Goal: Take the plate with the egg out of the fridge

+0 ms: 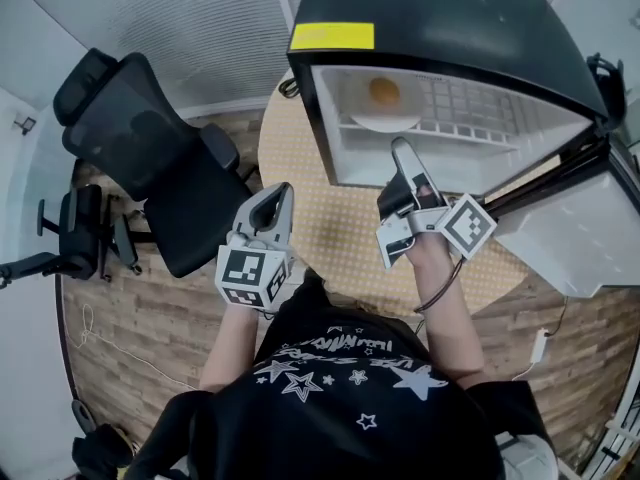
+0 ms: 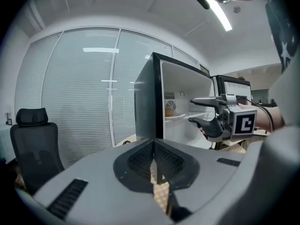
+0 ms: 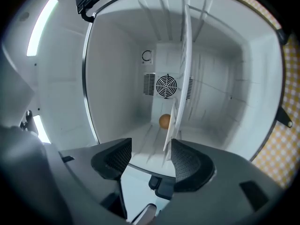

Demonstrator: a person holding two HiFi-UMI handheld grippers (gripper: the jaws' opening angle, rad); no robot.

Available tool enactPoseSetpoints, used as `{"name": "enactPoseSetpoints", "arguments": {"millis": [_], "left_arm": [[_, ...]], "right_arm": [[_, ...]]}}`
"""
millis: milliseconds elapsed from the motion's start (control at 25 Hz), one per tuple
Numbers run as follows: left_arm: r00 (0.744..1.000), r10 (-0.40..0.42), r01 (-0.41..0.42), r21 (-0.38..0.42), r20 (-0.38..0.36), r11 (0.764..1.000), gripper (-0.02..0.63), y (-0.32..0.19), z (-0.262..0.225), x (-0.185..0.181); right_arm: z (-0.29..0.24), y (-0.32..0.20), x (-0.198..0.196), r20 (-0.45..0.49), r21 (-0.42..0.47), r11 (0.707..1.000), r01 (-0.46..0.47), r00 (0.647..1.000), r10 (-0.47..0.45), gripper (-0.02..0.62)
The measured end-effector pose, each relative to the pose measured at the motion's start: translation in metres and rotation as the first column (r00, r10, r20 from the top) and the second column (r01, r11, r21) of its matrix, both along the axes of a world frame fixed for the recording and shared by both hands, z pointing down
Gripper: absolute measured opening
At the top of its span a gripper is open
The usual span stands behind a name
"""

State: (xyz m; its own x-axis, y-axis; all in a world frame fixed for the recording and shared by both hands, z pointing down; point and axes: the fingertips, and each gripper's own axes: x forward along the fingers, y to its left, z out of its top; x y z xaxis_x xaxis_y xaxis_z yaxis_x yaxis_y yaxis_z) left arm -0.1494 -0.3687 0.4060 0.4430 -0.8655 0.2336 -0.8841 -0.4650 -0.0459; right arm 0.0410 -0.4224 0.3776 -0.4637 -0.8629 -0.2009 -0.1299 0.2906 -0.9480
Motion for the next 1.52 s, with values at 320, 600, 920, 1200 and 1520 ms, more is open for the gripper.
{"name": "enactPoseSetpoints", "arguments": {"millis": [320,600,920,1200,1520], "left_arm": [[0.993,0.115,-0.115,-0.013,-0.018,0.993,0.005,-0.046,0.002,-0.024],[0.981,0.193,-0.194,-0.025,-0.032,0.981,0.005,-0.065,0.015,-0.023],[0.963,0.267,-0.269,-0.035,-0.045,0.963,0.005,-0.08,0.022,-0.02],[0.954,0.299,-0.3,-0.029,-0.034,0.954,0.006,-0.085,0.021,-0.02],[0.948,0.318,-0.319,-0.041,-0.026,0.947,0.005,-0.089,0.027,-0.021]], "right_arm": [[0.002,-0.029,-0.01,0.043,-0.039,0.99,-0.135,0.99,0.137,0.264],[0.002,-0.029,-0.007,0.064,-0.055,0.977,-0.206,0.976,0.209,0.264],[-0.001,-0.034,-0.005,0.068,-0.072,0.961,-0.265,0.96,0.27,0.242],[0.017,-0.034,0.0,-0.013,-0.124,0.944,-0.304,0.952,0.305,0.076],[0.023,-0.027,-0.001,0.021,-0.154,0.937,-0.314,0.947,0.321,0.046]]}}
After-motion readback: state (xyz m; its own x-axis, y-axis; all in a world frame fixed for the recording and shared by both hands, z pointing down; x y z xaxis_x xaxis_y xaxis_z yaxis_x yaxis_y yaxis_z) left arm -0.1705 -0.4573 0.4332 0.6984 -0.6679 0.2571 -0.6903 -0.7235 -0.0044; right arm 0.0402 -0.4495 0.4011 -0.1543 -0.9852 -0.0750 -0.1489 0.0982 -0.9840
